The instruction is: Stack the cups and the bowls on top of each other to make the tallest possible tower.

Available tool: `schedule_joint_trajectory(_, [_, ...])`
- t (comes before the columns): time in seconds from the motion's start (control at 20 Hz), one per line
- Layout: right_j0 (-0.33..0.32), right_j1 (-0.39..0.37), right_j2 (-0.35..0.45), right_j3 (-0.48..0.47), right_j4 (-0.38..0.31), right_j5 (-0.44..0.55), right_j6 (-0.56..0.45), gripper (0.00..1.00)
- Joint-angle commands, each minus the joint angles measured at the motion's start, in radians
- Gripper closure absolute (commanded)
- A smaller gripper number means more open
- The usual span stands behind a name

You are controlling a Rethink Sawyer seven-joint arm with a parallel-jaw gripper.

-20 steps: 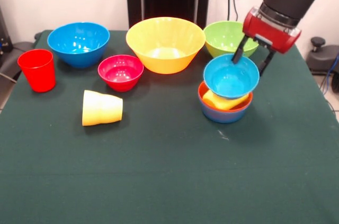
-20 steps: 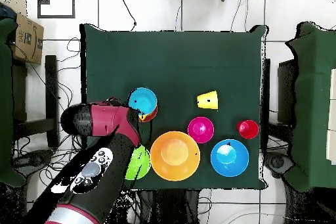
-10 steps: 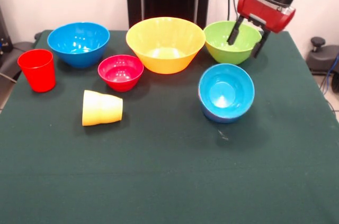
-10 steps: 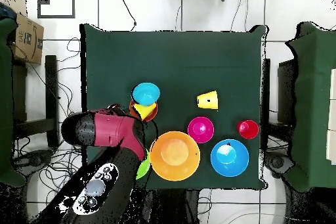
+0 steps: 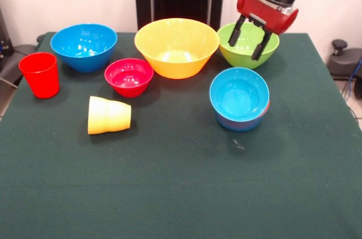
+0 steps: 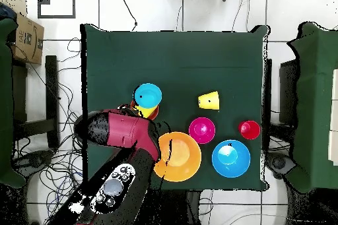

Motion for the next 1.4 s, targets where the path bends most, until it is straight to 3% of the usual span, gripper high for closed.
schedule_joint_trajectory(0.05, [-0.019, 0.013, 0.142, 0.021, -0.024, -0.023, 0.074, 0.0])
schedule_joint_trajectory(0.3, [-0.045, -0.013, 0.147, 0.018, -0.038, 0.006, 0.034, 0.0])
schedule_joint_trajectory(0.6, [-0.061, -0.099, 0.152, 0.045, -0.05, 0.072, -0.003, 0.0])
schedule_joint_trajectory(0.9, [-0.097, -0.207, 0.15, 0.038, -0.067, 0.2, -0.066, 0.0])
schedule_joint_trajectory(1.25, [-0.202, -0.352, 0.144, -0.008, -0.132, 0.419, -0.228, 0.0])
schedule_joint_trajectory(1.4, [-0.282, -0.362, 0.177, -0.012, -0.164, 0.42, -0.301, 0.0])
